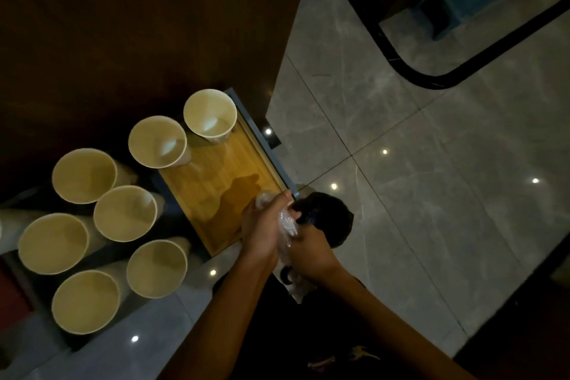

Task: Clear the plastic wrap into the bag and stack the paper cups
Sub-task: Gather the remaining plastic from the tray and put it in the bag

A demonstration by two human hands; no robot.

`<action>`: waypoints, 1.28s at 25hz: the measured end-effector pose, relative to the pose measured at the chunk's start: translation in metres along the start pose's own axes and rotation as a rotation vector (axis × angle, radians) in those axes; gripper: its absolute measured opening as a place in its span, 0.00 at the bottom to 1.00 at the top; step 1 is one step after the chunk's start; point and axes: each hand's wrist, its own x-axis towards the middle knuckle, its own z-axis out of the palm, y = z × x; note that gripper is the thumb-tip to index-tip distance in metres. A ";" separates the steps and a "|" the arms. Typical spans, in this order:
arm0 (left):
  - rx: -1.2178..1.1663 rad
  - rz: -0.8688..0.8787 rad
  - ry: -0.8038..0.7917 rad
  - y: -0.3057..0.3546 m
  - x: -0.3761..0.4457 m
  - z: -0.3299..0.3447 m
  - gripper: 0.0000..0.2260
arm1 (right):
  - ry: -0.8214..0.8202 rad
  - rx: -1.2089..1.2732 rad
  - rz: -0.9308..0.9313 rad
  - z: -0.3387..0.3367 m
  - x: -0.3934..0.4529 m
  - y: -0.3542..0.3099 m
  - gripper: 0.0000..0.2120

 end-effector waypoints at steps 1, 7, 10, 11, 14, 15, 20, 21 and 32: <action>-0.008 -0.019 0.027 0.000 0.000 0.001 0.23 | 0.015 0.006 -0.018 0.001 -0.004 -0.001 0.09; -0.193 0.057 -0.038 0.020 -0.012 0.002 0.03 | 0.167 0.782 0.097 0.012 -0.049 0.000 0.15; -0.237 0.076 -0.038 0.020 -0.029 0.005 0.14 | -0.047 1.273 0.279 0.017 -0.077 0.008 0.23; -0.258 0.075 -0.040 0.015 -0.037 0.008 0.18 | -0.128 1.355 0.305 0.017 -0.083 0.012 0.26; -0.310 0.092 -0.069 -0.010 -0.064 0.019 0.26 | -0.205 1.567 0.381 0.019 -0.097 0.029 0.32; -0.319 0.110 -0.090 -0.019 -0.074 0.021 0.27 | -0.216 1.631 0.401 0.021 -0.103 0.036 0.33; -0.275 0.177 -0.180 -0.070 -0.120 0.023 0.23 | -0.224 1.789 0.439 0.036 -0.139 0.072 0.31; -0.252 0.185 -0.177 -0.080 -0.129 0.024 0.22 | -0.211 1.815 0.425 0.039 -0.146 0.081 0.28; 0.524 0.627 -0.033 -0.154 -0.213 -0.001 0.13 | -0.060 1.968 0.293 0.024 -0.189 0.116 0.11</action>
